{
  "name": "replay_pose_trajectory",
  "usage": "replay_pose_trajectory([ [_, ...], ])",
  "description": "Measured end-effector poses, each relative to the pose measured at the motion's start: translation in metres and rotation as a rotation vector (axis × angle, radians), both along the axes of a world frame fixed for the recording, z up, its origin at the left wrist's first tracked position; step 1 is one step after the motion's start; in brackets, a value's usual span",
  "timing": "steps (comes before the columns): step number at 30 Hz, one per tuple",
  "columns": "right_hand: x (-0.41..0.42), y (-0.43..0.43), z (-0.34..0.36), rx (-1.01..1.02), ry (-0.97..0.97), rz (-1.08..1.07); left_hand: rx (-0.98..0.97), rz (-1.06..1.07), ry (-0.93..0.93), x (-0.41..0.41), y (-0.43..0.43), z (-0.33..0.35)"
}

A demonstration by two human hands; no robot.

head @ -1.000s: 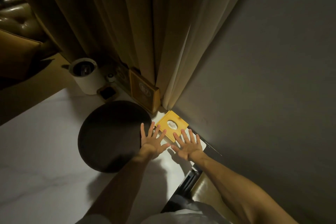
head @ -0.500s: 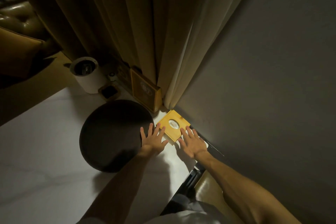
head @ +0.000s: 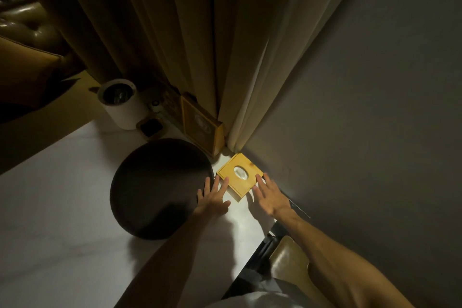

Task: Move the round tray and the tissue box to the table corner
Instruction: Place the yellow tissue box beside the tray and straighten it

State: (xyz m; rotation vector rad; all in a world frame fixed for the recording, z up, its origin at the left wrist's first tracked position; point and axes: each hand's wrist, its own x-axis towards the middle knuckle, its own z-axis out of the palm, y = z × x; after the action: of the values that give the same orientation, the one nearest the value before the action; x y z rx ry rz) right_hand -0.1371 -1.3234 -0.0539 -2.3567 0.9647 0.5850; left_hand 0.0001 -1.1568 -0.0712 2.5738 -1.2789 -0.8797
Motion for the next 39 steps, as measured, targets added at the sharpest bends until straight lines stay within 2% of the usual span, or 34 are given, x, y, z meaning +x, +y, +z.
replay_pose_trajectory([
  [15, 0.000, -0.012, -0.022, -0.053, 0.050, 0.026, 0.016, 0.024, -0.112, -0.010, -0.008, -0.001],
  [22, -0.003, -0.010, -0.003, -0.036, 0.045, 0.013, 0.044, 0.007, -0.128, -0.013, -0.013, -0.002],
  [27, -0.005, -0.012, -0.006, -0.022, 0.031, 0.035, -0.033, -0.034, -0.215, -0.010, -0.009, -0.006],
  [39, -0.007, -0.012, -0.005, -0.081, 0.047, 0.092, 0.058, -0.049, -0.175, -0.011, -0.009, -0.002],
])
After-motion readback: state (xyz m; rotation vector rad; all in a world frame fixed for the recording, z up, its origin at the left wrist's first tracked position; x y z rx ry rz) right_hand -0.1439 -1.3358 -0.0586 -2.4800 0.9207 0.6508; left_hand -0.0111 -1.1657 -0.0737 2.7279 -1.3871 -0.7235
